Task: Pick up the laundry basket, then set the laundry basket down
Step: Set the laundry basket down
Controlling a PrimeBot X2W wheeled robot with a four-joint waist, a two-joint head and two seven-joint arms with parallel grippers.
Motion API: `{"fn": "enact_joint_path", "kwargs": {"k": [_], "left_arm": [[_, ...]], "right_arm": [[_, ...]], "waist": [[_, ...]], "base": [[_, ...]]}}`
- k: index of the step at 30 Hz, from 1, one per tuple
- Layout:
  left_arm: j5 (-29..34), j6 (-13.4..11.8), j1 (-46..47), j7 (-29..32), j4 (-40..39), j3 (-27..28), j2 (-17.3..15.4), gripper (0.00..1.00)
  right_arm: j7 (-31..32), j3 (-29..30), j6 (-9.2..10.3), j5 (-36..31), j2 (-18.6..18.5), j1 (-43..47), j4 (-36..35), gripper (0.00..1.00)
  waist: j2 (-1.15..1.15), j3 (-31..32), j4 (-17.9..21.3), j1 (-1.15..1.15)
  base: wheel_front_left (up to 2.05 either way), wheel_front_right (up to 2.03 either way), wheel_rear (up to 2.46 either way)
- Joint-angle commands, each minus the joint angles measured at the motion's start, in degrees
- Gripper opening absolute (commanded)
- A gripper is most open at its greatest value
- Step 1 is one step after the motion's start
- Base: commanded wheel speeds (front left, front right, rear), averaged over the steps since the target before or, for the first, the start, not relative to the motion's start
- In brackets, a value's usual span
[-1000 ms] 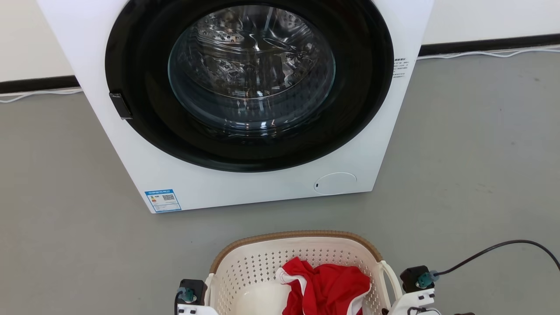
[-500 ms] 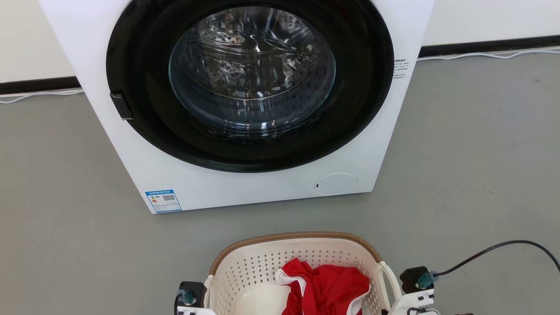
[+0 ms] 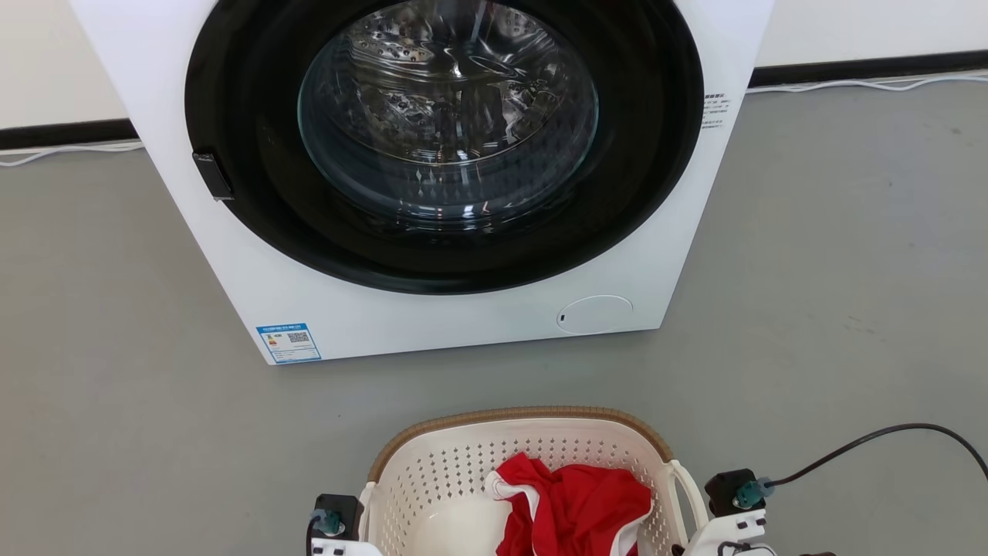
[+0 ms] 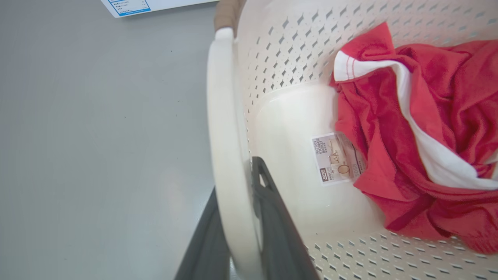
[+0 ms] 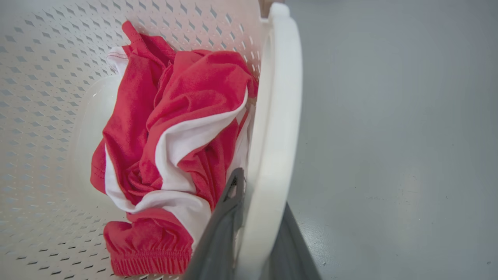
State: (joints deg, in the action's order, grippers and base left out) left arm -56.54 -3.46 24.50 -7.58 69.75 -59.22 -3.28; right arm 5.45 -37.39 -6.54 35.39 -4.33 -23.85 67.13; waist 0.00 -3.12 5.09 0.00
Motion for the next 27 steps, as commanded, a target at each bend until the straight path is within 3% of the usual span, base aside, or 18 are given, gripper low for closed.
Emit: {"fn": "enact_joint_path", "kwargs": {"k": [1,14,27], "left_arm": [[0.1,0.9,3.2,-1.0,-1.0,0.5,0.4,0.00],[-0.8,0.4,6.9,-2.7,-0.8,-0.3,0.4,0.00],[1.2,-1.1,18.6,-6.9,0.8,0.3,0.3,0.00]], "right_arm": [[-0.9,-1.6,-0.95,0.1,1.5,-1.5,-1.4,0.00],[-4.1,-0.9,-0.95,0.1,1.5,-4.7,-1.2,0.00],[-11.9,1.2,-0.95,-1.3,1.5,-14.6,-0.3,0.00]], "waist": [[0.00,-0.1,0.0,0.00],[0.00,-5.3,-0.8,0.00],[0.00,-20.6,-2.3,0.00]], "base": [[0.00,0.00,0.00],[0.00,0.00,0.00],[0.00,0.00,0.00]]}}
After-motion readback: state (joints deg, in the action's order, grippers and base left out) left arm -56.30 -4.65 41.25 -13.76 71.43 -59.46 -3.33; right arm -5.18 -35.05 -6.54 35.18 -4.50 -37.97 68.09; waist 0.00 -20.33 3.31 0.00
